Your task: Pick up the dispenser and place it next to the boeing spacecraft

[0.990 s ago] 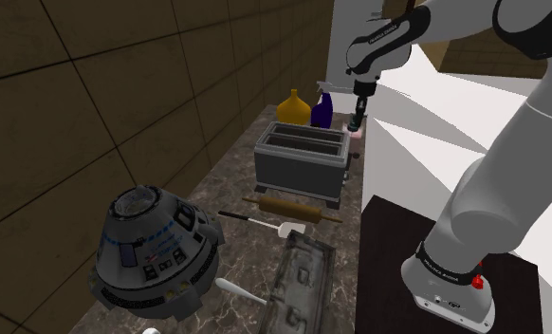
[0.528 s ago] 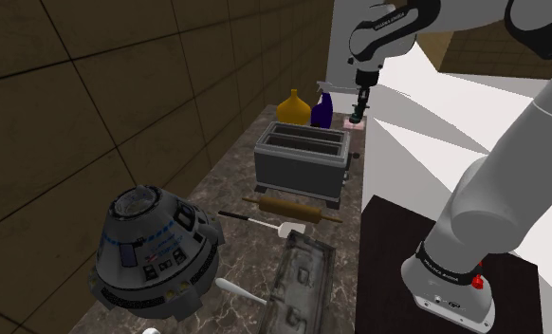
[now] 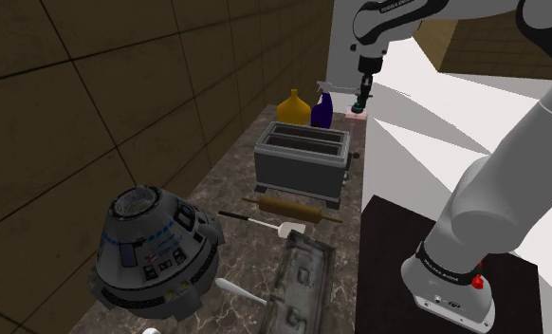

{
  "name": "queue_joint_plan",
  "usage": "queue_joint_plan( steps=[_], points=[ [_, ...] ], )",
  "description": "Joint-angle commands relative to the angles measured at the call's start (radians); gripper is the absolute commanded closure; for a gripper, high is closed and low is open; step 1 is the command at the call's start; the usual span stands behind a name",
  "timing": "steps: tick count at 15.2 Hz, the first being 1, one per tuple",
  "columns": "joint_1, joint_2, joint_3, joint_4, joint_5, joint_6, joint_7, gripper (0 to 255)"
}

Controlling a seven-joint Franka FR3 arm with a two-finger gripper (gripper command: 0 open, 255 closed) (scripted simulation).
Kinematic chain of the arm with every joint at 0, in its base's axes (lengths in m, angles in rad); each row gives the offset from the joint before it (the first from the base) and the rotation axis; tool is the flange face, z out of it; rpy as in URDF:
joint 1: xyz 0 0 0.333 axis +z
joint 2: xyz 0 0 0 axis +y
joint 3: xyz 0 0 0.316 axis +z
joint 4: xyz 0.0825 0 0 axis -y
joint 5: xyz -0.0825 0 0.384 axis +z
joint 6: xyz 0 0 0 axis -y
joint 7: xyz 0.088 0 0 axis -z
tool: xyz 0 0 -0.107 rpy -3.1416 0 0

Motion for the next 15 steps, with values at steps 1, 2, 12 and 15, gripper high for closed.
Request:
queue_joint_plan(
  steps=[1,2,12,15],
  points=[
    [0.001,-0.004,0.003,0.023,-0.001,-0.026,0.002,255],
    [0.002,-0.006,0.004,0.035,-0.001,-0.040,0.002,255],
    [0.006,-0.014,0.013,0.162,-0.001,-0.174,0.001,255],
    [0.007,-0.011,0.014,0.205,0.002,-0.214,-0.001,255]
  ],
)
